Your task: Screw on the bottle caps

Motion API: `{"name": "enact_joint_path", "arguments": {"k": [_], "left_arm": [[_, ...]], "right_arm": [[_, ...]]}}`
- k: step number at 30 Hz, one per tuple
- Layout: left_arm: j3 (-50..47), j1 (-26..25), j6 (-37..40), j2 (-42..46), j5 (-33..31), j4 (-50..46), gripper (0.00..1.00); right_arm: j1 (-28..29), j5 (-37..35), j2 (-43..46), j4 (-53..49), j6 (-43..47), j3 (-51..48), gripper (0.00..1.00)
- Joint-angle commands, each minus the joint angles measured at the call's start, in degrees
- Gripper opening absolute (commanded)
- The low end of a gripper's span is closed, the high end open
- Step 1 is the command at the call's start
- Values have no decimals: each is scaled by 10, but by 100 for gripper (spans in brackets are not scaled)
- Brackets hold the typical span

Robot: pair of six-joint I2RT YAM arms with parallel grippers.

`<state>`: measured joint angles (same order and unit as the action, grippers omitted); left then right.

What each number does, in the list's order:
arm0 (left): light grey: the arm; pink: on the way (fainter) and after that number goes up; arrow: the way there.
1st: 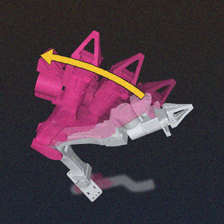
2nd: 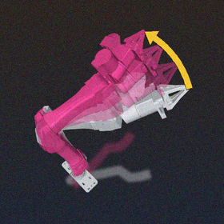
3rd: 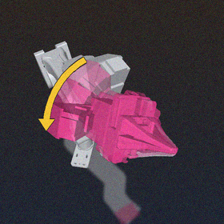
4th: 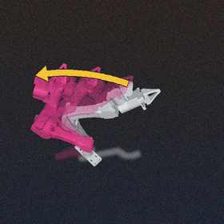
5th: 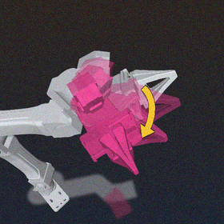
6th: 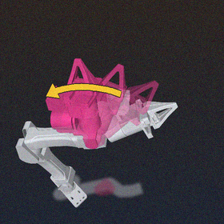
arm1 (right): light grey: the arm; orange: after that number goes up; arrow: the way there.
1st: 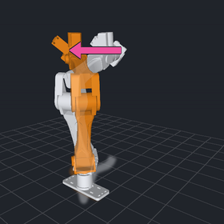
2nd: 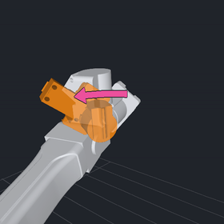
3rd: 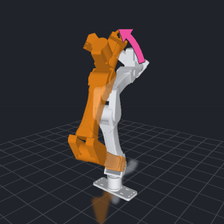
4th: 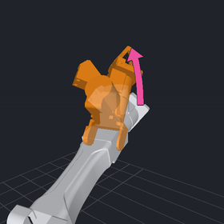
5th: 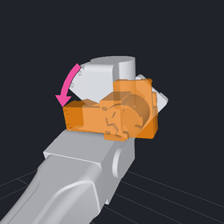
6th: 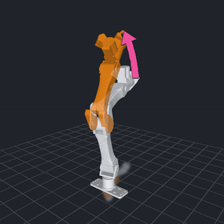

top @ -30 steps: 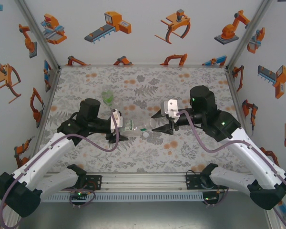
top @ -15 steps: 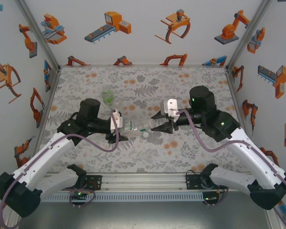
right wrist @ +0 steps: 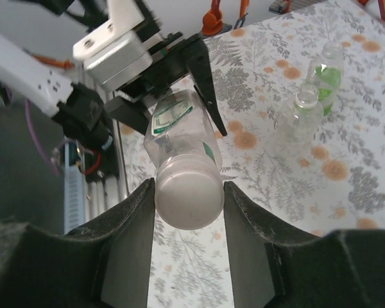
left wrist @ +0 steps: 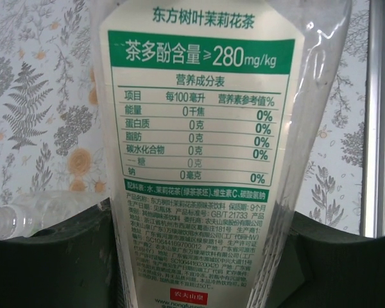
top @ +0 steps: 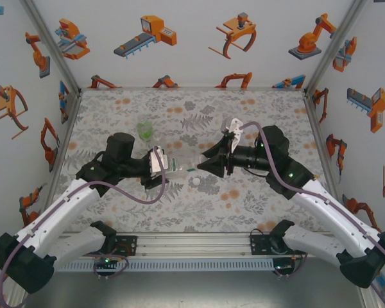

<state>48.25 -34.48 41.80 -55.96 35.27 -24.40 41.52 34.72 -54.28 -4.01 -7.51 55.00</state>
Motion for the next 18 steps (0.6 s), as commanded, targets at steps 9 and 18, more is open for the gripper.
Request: {"name": "enact_joint_path", "arguments": {"k": [9, 18], "left_arm": [[-2, 0, -28, 11, -82, 64, 0], [-4, 0, -42, 8, -133, 82, 0]], "right_arm": [[5, -171, 5, 1, -342, -34, 0], [5, -148, -47, -79, -449, 10, 0]]}}
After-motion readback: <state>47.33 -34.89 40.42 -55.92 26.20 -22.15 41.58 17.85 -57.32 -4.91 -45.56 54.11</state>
